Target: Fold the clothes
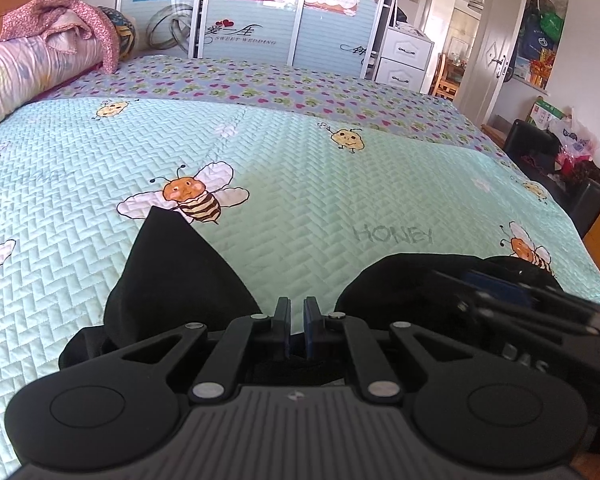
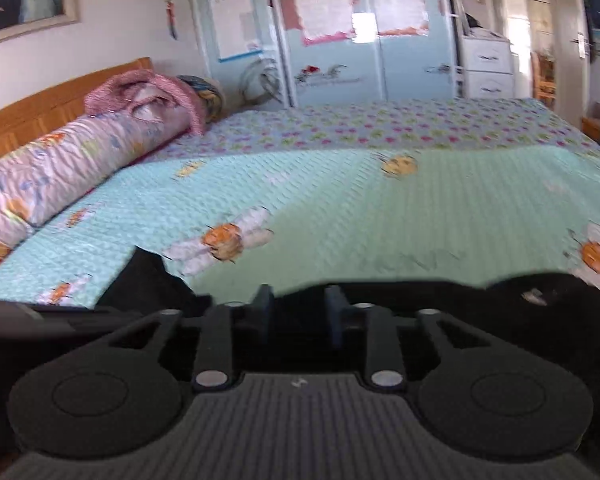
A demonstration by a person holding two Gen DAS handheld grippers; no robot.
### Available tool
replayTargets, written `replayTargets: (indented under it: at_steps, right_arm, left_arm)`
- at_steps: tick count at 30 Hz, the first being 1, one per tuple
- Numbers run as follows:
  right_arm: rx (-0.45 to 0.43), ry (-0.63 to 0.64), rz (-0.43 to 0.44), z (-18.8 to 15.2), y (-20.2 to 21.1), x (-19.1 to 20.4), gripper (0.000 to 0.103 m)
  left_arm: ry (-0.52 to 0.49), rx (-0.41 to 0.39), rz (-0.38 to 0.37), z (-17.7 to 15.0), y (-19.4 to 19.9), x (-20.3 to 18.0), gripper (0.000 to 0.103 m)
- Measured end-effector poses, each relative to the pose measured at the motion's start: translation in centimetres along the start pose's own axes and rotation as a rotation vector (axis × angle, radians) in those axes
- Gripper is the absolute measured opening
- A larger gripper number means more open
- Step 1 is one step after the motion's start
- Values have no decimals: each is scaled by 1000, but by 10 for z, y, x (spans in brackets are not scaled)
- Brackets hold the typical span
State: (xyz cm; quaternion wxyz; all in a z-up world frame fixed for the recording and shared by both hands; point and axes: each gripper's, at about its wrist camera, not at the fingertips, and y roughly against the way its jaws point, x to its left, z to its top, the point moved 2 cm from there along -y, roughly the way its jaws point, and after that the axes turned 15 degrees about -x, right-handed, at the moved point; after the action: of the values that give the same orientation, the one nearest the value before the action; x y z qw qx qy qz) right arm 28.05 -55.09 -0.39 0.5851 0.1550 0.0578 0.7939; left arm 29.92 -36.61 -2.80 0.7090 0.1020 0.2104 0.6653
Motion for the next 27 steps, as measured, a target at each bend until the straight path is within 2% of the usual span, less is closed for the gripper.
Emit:
replayTargets:
  at_steps: [3, 4, 8, 14, 15, 16, 17, 19, 23, 27]
  right_arm:
    - [2, -5, -80, -3, 6, -13, 68]
    - [5, -4, -112, -4, 6, -17, 72]
    - [53, 9, -209, -8, -7, -36, 77]
    - [147, 31, -254, -26, -44, -47, 78]
    - [157, 31, -258, -28, -49, -48, 70]
    - [161, 28, -260, -30, -53, -47, 52]
    - [160, 26, -257, -31, -56, -46, 45]
    - [138, 29, -237, -27, -57, -42, 19]
    - [95, 46, -206, -18, -54, -31, 8]
    - [42, 85, -132, -7, -45, -13, 8]
  left_arm:
    - [11, -4, 0, 1, 2, 3, 7]
    - [12, -6, 0, 2, 2, 3, 7]
    - [13, -10, 1, 2, 2, 3, 8]
    - [14, -6, 8, 2, 0, 5, 8]
    - [17, -7, 6, 2, 1, 6, 8]
    - [20, -9, 5, 2, 1, 8, 8]
    - [21, -11, 7, 3, 1, 9, 8]
    - [23, -14, 11, 4, 1, 11, 8]
    - [29, -17, 17, 4, 1, 13, 8]
    - [28, -18, 21, 4, 2, 14, 8]
